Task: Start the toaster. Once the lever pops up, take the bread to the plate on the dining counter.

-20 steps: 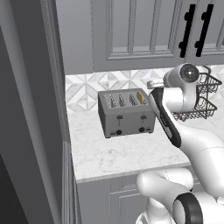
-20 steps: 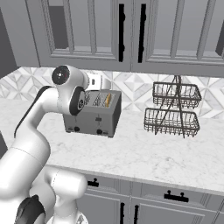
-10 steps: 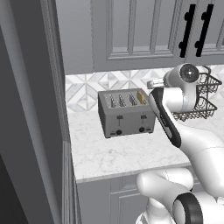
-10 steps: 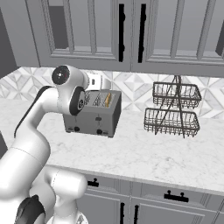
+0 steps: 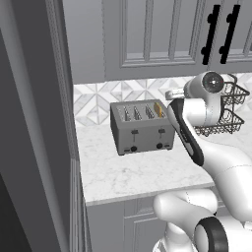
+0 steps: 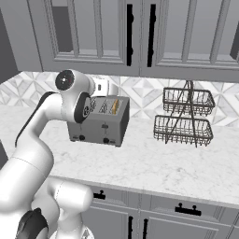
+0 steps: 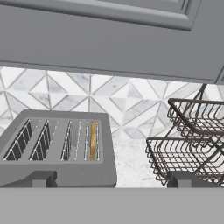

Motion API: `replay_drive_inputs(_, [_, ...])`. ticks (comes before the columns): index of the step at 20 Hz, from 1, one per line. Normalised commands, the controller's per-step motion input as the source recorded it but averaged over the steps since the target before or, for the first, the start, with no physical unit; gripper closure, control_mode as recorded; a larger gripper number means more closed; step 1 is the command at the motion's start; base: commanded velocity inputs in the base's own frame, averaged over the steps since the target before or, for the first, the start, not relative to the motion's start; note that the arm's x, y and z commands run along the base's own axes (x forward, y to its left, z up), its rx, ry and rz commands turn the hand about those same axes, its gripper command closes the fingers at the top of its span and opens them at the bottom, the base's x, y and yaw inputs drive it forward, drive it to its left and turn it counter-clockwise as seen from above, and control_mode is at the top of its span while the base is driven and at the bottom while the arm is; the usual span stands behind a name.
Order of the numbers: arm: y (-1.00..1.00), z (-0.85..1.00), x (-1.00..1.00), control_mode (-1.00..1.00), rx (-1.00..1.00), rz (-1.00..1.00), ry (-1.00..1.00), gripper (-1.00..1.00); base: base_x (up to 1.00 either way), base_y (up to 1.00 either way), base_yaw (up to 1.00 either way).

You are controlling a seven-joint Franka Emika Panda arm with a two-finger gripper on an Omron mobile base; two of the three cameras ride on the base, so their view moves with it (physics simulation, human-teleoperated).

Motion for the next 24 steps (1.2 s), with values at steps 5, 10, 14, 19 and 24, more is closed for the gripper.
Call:
replay_drive_inputs(5, [0.0,0.0,0.0,-1.0,0.0,0.0,0.0,-1.0,0.0,0.0,0.0])
replay_drive_inputs(10, [0.0,0.0,0.0,-1.0,0.0,0.0,0.0,-1.0,0.0,0.0,0.0])
replay_drive_inputs(14, [0.0,-0.02,-0.09,-1.0,0.0,0.0,0.0,-1.0,0.0,0.0,0.0])
replay_drive_inputs(19, [0.0,-0.13,-0.04,-1.0,0.07,0.0,0.0,-1.0,0.0,0.0,0.0])
replay_drive_inputs(24, [0.0,-0.22,0.0,-1.0,0.19,0.06,0.0,-1.0,0.0,0.0,0.0])
